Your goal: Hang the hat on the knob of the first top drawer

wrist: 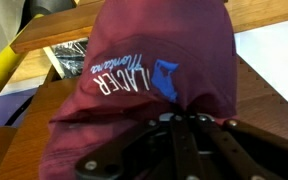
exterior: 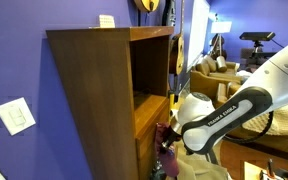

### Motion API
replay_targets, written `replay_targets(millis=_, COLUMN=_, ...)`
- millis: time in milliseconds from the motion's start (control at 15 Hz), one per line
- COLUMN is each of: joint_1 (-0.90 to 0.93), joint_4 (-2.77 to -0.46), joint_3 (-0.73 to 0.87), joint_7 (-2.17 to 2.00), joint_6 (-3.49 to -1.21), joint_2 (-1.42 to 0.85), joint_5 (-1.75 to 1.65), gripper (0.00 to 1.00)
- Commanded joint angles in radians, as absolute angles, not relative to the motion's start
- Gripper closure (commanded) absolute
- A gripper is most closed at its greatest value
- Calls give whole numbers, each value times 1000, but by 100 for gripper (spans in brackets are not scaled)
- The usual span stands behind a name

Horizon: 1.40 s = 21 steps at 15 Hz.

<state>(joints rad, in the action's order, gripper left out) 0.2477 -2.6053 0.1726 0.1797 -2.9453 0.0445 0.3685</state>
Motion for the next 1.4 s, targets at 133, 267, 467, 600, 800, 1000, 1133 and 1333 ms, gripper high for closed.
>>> replay_targets(millis=133, joint_1=230, joint_4=-2565, joint_3=177, joint_7=144, joint_6=-2940, joint_2=-8, joint_5=271, gripper=71)
replay_targets(millis=267, joint_1=229, joint_4=-2561, joint_3=176, joint_7=140, joint_6=-2943, joint_2=-3, joint_5=250, gripper=65)
replay_targets(millis=467, joint_1=229, joint_4=-2564, joint_3=177, joint_7=145, joint_6=-2900, joint_2=28, joint_5=228, gripper=41)
replay_targets(millis=600, joint_1=141, joint_4=-2574, joint_3=98, joint_7=124, joint_6=-2868, joint_2=57, joint_5=161, gripper=28)
replay_targets(millis=800, joint_1=89, joint_4=-2587, joint_3=71, joint_7=98, joint_6=-2777, joint_2=119, joint_5=65, gripper=5)
replay_targets(millis=1000, joint_1=50, joint_4=-2585, joint_3=50, joint_7=64, joint_6=-2688, joint_2=174, joint_5=-2, gripper=0)
replay_targets(millis=1133, joint_1=41, joint_4=-2586, joint_3=40, joint_7=70, joint_6=-2635, joint_2=223, joint_5=-4, gripper=0)
replay_targets(millis=1333, joint_1=47, joint_4=-2583, joint_3=37, joint_7=89, joint_6=-2567, joint_2=290, joint_5=43, gripper=0)
